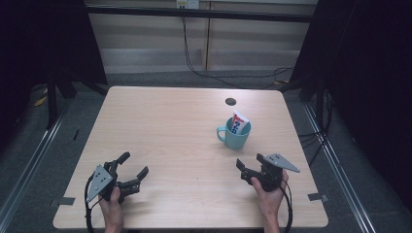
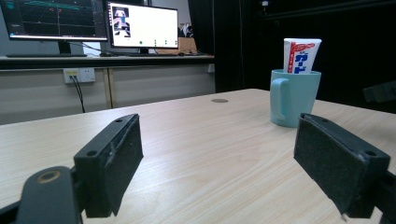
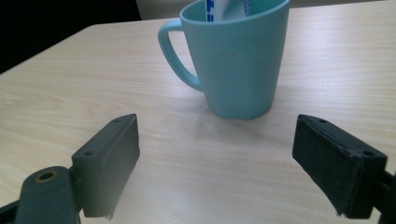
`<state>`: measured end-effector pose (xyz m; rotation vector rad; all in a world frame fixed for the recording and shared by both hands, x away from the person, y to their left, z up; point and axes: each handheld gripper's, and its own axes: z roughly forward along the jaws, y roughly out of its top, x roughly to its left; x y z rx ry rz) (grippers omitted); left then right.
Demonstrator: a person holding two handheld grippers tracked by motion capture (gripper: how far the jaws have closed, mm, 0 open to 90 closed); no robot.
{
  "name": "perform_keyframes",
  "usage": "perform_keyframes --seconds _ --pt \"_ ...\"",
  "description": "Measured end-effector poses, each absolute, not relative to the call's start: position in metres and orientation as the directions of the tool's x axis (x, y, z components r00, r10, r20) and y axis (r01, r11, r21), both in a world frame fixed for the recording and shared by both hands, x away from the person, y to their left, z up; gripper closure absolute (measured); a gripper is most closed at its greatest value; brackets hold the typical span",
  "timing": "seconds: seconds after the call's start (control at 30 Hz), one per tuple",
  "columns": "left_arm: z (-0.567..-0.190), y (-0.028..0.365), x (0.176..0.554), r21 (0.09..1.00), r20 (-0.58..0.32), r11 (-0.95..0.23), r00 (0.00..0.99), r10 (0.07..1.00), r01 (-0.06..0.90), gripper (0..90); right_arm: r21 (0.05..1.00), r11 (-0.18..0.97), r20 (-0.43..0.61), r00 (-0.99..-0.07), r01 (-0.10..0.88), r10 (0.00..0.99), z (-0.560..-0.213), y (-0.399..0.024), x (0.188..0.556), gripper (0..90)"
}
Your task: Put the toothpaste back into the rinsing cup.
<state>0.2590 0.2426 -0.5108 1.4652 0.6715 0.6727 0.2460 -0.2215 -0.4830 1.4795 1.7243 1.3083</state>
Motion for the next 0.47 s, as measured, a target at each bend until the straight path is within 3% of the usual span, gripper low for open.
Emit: perform_keyframes --seconds 0.47 --pt "-0.511 0.243 0.259 1.0 0.0 0.0 0.652 0.758 0.0 15.4 0.856 -0.054 0.187 -0.21 0.514 0.96 -0.504 -0.22 0.246 14.8"
